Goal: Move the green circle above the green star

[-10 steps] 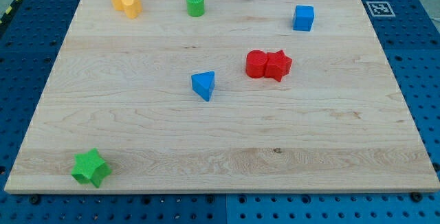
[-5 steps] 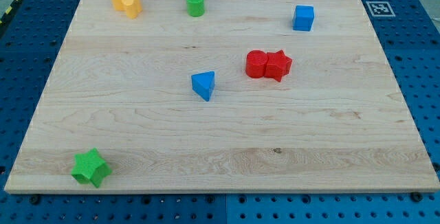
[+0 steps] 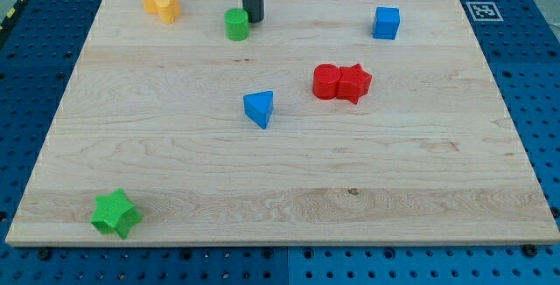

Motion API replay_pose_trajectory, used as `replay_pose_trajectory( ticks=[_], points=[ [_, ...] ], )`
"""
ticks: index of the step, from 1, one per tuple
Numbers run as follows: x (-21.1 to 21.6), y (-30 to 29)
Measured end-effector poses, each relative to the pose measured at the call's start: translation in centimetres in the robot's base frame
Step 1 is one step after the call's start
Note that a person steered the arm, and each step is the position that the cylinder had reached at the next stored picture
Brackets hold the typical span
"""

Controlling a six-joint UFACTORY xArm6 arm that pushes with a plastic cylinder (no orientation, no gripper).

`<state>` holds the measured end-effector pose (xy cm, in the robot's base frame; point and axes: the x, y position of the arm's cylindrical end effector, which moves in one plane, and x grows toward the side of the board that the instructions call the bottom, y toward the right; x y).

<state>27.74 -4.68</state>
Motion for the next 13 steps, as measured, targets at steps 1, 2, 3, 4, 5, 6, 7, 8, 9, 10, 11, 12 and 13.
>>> replay_pose_trajectory(
  ticks=[1,2,3,4,5,6,7,8,9,10,11,12,13],
  points=[
    [1.6,-0.3],
    [1.6,-0.9],
    [1.5,-2.8],
    [1.3,-3.9],
    [1.3,-4.0],
    [1.5,-4.5],
    [2.1,-5.7],
    [3.1,-7.0],
    [4.8,-8.5],
    [7.0,-9.7],
    [8.4,-11.1],
    [8.5,-13.4],
    [9.8,-14.1]
  ],
)
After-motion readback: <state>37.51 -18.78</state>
